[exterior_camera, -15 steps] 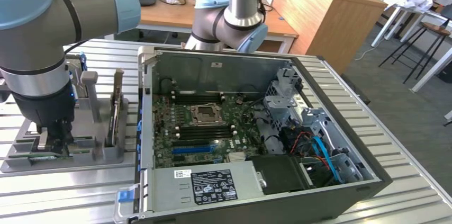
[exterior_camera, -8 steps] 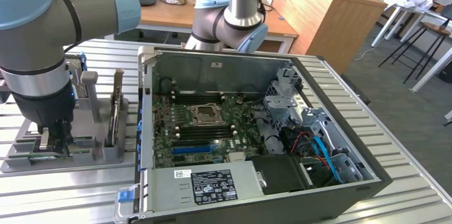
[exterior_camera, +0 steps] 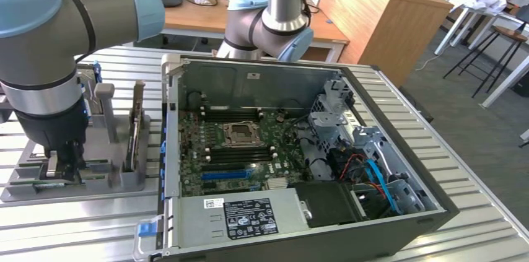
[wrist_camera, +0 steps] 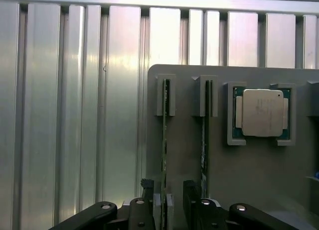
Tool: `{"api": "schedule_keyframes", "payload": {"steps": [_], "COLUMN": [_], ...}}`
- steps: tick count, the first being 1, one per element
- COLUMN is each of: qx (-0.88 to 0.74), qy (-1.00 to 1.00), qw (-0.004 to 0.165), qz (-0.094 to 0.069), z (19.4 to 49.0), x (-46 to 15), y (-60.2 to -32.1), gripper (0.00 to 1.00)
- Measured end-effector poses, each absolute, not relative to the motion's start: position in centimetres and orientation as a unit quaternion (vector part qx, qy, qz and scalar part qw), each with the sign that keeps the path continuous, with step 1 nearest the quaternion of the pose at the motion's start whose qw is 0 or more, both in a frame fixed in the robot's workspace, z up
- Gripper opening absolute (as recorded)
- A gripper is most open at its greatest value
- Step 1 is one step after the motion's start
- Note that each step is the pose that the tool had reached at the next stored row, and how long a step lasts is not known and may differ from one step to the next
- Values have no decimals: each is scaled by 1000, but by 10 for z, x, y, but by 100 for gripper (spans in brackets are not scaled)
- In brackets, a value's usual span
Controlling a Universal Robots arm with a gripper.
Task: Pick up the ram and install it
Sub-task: 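Pick up the ram and move it above insertion slot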
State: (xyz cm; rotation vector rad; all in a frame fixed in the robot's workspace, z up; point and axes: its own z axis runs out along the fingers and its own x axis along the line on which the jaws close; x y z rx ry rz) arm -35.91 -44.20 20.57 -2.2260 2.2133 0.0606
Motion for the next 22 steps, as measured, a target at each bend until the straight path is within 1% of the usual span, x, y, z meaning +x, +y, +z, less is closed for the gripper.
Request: {"api": "schedule_keyframes", "payload": {"steps": [22], "qx": [-709], "qy": [705], "qw": [1], "qz": [19], "z": [204], "x": [-360], "y": [-444], "gripper": [37]}}
